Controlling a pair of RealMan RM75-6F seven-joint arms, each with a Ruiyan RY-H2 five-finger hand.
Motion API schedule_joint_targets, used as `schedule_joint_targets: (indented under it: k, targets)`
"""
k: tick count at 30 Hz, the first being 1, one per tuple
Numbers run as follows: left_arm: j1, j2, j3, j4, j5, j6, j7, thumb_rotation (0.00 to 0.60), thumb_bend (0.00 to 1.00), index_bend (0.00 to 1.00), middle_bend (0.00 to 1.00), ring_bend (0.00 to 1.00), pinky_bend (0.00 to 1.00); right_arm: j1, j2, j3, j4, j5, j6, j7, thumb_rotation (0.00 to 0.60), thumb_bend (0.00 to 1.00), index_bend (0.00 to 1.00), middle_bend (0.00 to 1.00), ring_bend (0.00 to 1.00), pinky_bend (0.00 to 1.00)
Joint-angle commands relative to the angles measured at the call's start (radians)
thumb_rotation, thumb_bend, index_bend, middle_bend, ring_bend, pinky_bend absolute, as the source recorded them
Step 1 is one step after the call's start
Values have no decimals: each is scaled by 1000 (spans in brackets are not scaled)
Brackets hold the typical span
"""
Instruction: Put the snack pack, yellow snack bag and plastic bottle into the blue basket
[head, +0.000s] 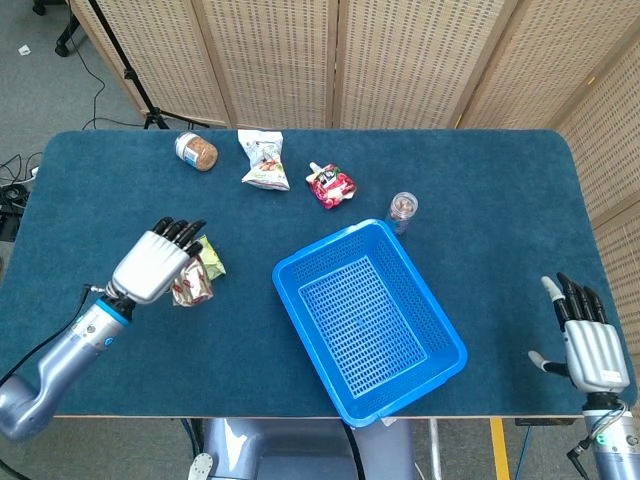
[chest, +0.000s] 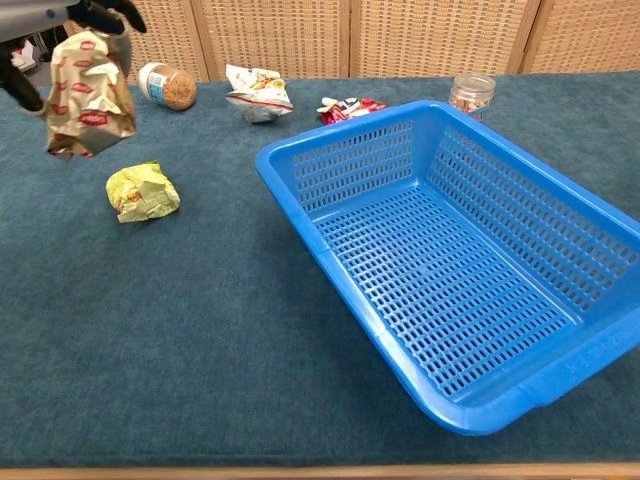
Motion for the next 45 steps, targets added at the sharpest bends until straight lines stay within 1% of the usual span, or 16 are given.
schedule_joint_targets:
  k: [1,3,7,12,16,19,22,26,28,30,32,34,36,38,41,45]
  targets:
    - [-65,-35,-55,-48,-59,-56,69,600,225,668,238,266,299,-1,7,5,10,10,-6,23,600,105,0,0,0,18]
    - [-98,-57,-79,-60,-85,-81,101,600,225,668,238,266,299,-1,9,7,15,15,-10,35,600,105,0,0,0,18]
    - [-185,-128,-129,-72,-175,-145,186,600,224,668,238,266,299,3,11,8,28,21,-24,63,600,105,0,0,0,18]
    - [-284,-230,-163,-45,-269,-195,277,600,218,668,238,266,299,5,14,11,41,30,-37,91,600,105,0,0,0,18]
    - [-353,-319,-172,-9,-337,-208,349,600,209,668,238,266,299,5,14,17,57,42,-43,115,600,105,0,0,0,18]
    - [-393,-392,-173,30,-385,-197,394,600,207,669,238,266,299,6,10,21,73,53,-48,123,600,105,0,0,0,18]
    - [-434,-465,-168,76,-429,-194,427,600,205,668,238,266,299,7,10,23,81,59,-56,137,600,105,0,0,0,18]
    - [-474,-526,-155,130,-478,-193,465,600,200,666,236,266,299,5,10,26,90,62,-54,153,600,105,0,0,0,18]
    - [-487,-544,-148,151,-499,-195,480,600,195,614,201,265,299,4,11,27,93,64,-54,158,600,105,0,0,0,18]
    - [-501,-560,-136,170,-535,-199,504,600,187,478,123,255,299,3,12,29,95,67,-54,164,600,105,0,0,0,18]
    - [-513,-572,-129,184,-566,-197,523,600,181,381,78,238,299,2,12,31,97,68,-53,167,600,105,0,0,0,18]
    - [-520,-580,-123,192,-588,-194,531,600,175,299,36,198,298,1,12,32,98,69,-52,169,600,105,0,0,0,18]
    - [-527,-585,-117,199,-612,-190,540,600,162,172,2,122,289,0,12,33,99,69,-50,171,600,105,0,0,0,18]
    - [-533,-585,-109,198,-646,-190,554,600,147,97,0,85,282,0,11,34,101,70,-48,172,600,105,0,0,0,18]
    - [-540,-575,-106,182,-688,-192,558,600,137,74,0,51,262,0,10,34,102,70,-48,171,600,105,0,0,0,18]
    - [-538,-552,-96,163,-697,-167,551,600,136,74,0,36,254,0,9,34,103,71,-49,167,600,105,0,0,0,18]
